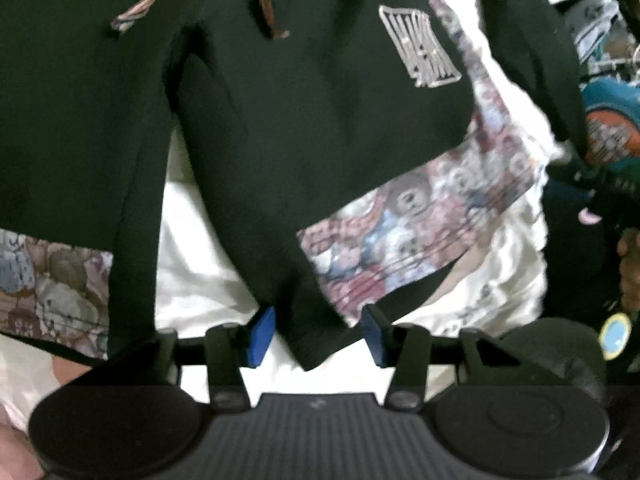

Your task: Fold clothes

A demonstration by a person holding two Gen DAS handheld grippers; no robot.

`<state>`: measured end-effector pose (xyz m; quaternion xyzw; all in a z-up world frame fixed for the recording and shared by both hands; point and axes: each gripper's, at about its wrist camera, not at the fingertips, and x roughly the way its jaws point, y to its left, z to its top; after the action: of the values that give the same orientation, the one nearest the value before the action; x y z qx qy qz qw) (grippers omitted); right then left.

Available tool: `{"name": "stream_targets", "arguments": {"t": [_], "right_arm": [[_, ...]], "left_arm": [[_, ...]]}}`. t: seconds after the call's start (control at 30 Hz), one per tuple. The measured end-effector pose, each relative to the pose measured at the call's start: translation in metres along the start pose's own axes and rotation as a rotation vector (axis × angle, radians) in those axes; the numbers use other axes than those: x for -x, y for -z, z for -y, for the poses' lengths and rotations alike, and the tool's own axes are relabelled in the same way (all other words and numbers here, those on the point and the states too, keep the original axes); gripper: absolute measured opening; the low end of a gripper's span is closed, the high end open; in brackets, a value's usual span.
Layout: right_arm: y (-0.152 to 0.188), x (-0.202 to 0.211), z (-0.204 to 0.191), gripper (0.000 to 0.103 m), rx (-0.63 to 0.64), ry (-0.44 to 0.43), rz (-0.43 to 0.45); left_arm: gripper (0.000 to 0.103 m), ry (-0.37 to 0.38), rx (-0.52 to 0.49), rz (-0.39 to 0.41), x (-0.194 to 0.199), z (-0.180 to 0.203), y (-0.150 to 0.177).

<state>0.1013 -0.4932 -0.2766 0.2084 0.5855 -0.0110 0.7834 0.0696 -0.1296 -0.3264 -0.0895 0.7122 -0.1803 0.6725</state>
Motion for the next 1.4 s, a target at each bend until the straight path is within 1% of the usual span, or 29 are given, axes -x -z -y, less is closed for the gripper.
{"name": "stream_targets", "arguments": {"t": [0.07,0.13,0.17,0.2,0.27,0.3,0.33,0.4,0.53,0.63,0.8,0.93,1.0,1.03,1.07,1.13,1.2,1.3,1.4], "right_arm": [[-0.001,-0.002,0.000,0.051,-0.008,-0.007,0.005],[-0.001,-0.003,-0.001,0.051,-0.008,-0.007,0.006],[-0.002,-0.003,-0.001,0.051,-0.005,-0.005,0.007],[-0.003,-0.002,-0.001,0.051,-0.004,-0.002,0.009],[-0.005,-0.001,0.000,0.051,-0.006,0.002,0.016],[-0.006,-0.001,0.001,0.051,-0.007,0.000,0.022],[-0.007,-0.001,0.002,0.051,-0.007,-0.001,0.028],[-0.009,-0.002,0.004,0.051,-0.008,0.006,0.028],[-0.013,-0.013,0.003,0.051,0.007,0.023,0.005],[-0.013,-0.022,-0.002,0.051,0.010,0.019,-0.017],[-0.012,-0.031,-0.009,0.051,0.024,0.008,-0.039],[-0.009,-0.038,-0.011,0.051,0.025,-0.002,-0.065],[-0.007,-0.042,-0.012,0.049,0.027,-0.012,-0.079],[-0.005,-0.042,-0.012,0.036,0.033,-0.011,-0.083],[-0.004,-0.043,-0.012,0.014,0.045,-0.010,-0.092],[-0.005,-0.041,-0.012,0.006,0.069,-0.007,-0.110],[-0.008,-0.036,-0.013,0.005,0.103,0.009,-0.110],[-0.014,-0.027,-0.014,0.005,0.148,0.041,-0.107],[-0.022,-0.016,-0.014,0.005,0.176,0.084,-0.098]], "left_arm": [[0.048,-0.036,-0.034,-0.008,-0.008,-0.001,0.004],[0.042,-0.039,-0.028,0.007,-0.013,-0.005,0.006],[0.029,-0.032,-0.022,0.012,-0.014,-0.007,0.006],[0.011,-0.025,-0.017,0.017,-0.014,-0.009,0.006],[0.006,-0.001,-0.020,0.019,-0.014,-0.011,0.006],[0.005,-0.006,-0.036,0.021,-0.012,-0.010,0.007],[0.004,-0.014,-0.054,0.023,-0.010,-0.009,0.007],[0.004,-0.013,-0.060,0.021,-0.006,-0.009,0.008],[0.004,-0.029,-0.065,0.018,0.006,-0.017,0.009],[0.004,-0.058,-0.041,0.025,0.014,-0.025,0.006],[0.004,-0.071,-0.014,0.036,0.018,-0.038,0.004],[0.004,-0.070,-0.017,0.033,0.016,-0.039,0.003],[0.004,-0.071,-0.022,0.030,0.015,-0.038,0.003],[0.004,-0.068,-0.024,0.028,0.015,-0.037,0.003],[0.004,-0.063,-0.026,0.026,0.015,-0.037,0.002],[0.004,-0.055,-0.035,0.026,0.015,-0.035,0.002],[0.004,-0.051,-0.046,0.030,0.015,-0.032,0.001],[0.004,-0.012,-0.052,0.024,0.012,-0.025,0.000],[0.004,0.014,-0.078,0.015,0.007,-0.013,0.001]]}}
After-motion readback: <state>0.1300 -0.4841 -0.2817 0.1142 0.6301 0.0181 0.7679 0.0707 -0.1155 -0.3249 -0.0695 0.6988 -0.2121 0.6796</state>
